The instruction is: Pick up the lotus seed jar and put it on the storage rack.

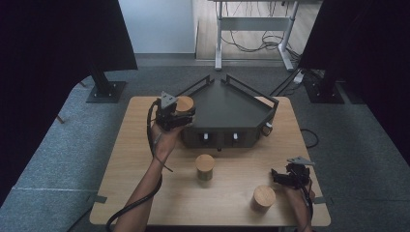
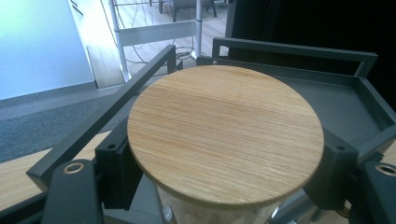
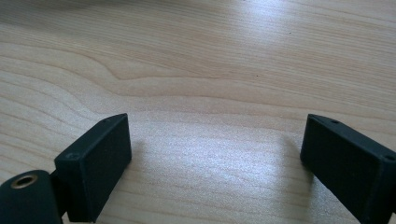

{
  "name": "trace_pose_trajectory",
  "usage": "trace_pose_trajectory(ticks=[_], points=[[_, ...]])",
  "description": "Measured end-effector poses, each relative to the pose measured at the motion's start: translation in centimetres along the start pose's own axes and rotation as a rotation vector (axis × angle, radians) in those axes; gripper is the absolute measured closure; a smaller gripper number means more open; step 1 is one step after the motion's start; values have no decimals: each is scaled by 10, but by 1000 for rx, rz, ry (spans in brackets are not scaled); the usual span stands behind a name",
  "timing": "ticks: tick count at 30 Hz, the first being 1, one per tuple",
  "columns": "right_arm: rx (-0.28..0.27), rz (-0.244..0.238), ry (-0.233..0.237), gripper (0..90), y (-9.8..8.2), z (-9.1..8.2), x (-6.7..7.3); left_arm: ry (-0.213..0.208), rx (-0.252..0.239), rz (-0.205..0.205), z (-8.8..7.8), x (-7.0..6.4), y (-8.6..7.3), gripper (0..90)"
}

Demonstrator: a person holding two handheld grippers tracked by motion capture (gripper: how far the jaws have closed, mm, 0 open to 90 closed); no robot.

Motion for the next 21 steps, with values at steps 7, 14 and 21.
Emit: trace_pose_trajectory(ticks=[7, 14, 21], points=[[0, -1, 1, 81, 0, 0, 0, 18, 8, 5, 10, 3, 5, 259], [0, -2, 1, 81, 0, 0, 0, 21, 18, -5, 24, 7, 5, 259], [0, -1, 2, 81, 0, 0, 0, 31, 27, -12, 37, 10, 3, 259]])
Point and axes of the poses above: each handheld gripper's, and its own axes: z roughly forward along the jaws, y roughly out of its top, x roughly to its left, the point moved 1 cm from there along z, roughly forward along the jaws, and after that the axes turned 9 degrees about x, right-handed, at the moved point
